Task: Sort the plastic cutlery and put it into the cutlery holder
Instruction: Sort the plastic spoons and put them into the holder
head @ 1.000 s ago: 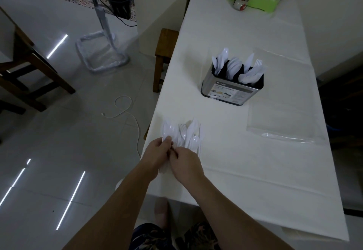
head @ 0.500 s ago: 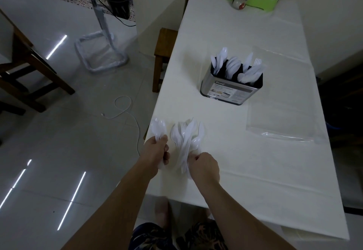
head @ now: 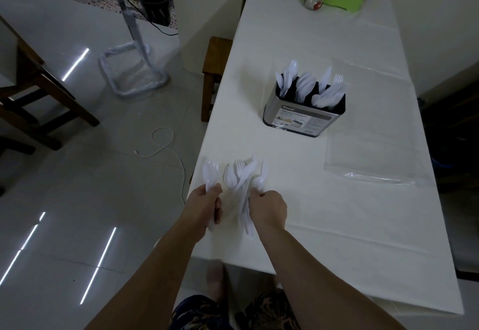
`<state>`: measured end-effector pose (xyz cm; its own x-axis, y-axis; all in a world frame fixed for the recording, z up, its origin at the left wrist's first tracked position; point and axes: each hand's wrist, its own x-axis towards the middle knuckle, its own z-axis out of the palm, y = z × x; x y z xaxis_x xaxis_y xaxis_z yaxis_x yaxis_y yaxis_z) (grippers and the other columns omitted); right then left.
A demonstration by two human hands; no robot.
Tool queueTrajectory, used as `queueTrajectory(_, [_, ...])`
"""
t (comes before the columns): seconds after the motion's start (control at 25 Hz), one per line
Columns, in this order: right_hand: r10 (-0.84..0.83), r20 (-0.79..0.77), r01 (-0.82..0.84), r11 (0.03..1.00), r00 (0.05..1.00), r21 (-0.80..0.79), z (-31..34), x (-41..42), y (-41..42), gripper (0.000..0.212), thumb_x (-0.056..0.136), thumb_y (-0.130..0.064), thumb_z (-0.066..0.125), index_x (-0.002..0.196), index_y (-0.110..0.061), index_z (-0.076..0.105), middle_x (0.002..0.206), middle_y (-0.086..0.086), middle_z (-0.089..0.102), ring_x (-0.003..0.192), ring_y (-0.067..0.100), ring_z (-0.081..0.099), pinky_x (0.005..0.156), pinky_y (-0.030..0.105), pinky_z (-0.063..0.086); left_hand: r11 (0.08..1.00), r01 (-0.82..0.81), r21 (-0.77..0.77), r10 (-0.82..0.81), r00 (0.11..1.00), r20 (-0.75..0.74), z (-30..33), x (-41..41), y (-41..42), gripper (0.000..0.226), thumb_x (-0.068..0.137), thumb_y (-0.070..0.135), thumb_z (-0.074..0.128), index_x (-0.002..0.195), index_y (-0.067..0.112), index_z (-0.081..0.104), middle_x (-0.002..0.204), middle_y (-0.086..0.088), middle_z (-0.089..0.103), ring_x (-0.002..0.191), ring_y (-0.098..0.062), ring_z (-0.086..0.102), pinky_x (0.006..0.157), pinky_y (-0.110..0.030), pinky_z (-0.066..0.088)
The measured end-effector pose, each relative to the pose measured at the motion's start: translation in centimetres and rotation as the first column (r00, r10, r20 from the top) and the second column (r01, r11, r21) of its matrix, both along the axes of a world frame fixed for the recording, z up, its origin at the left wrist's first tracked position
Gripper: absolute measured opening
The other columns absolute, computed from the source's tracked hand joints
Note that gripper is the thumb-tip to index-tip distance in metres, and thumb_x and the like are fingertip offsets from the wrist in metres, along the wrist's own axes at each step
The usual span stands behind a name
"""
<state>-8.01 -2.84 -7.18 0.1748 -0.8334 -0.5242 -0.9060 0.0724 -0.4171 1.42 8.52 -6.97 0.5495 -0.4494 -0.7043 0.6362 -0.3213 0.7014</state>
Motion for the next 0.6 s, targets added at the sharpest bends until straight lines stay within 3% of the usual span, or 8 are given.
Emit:
queueTrajectory(0.2, [-0.081,0.068,0.078,0.996,0.994,0.044,-0.3,0.8,-1.0,0.027,0.084,-0.026,0.057,0.068,-0.008,0.069,0.067,0.006,0.070,0.055,0.020,0.061,0.046,0.019,0.034,0.999,-0.034,-0.002,0.034,0.999,-0.023,0.0,0.0,0.4,0.021,0.101,0.021,0.052,0.096,0.002,0.058,0.057,-0.005,0.047,0.044,-0.018,0.044,0.041,-0.026,0.037])
queueTrajectory(0.32, [-0.100,0.102,0.098,0.995,0.990,0.032,0.2,0.4,-1.4,0.027,0.082,-0.022,0.057,0.059,-0.008,0.064,0.062,0.007,0.069,0.048,0.019,0.056,0.046,0.020,0.036,0.999,-0.043,-0.008,0.043,0.998,-0.037,-0.2,0.1,0.4,0.022,0.102,0.023,0.051,0.097,0.003,0.059,0.057,-0.005,0.047,0.044,-0.017,0.046,0.041,-0.026,0.038])
queueTrajectory(0.44, [0.004,0.060,-0.002,0.999,0.998,-0.032,0.4,0.1,-1.3,0.032,0.088,-0.026,0.057,0.057,-0.015,0.054,0.056,0.000,0.058,0.048,0.015,0.050,0.046,0.022,0.033,0.999,-0.046,0.001,0.046,0.998,-0.049,-0.2,0.1,0.2,0.022,0.102,0.023,0.049,0.097,0.003,0.058,0.057,-0.006,0.047,0.044,-0.018,0.046,0.042,-0.027,0.038])
queueTrajectory(0.6, [0.182,-0.034,-0.184,0.979,0.983,-0.084,0.2,0.2,-1.0,0.022,0.091,-0.042,0.056,0.084,-0.022,0.060,0.077,-0.005,0.064,0.070,0.016,0.061,0.050,0.023,0.035,0.998,-0.063,0.012,0.064,0.997,-0.045,-0.2,0.3,0.0,0.021,0.102,0.022,0.049,0.096,0.004,0.059,0.056,-0.005,0.048,0.044,-0.018,0.046,0.042,-0.027,0.038])
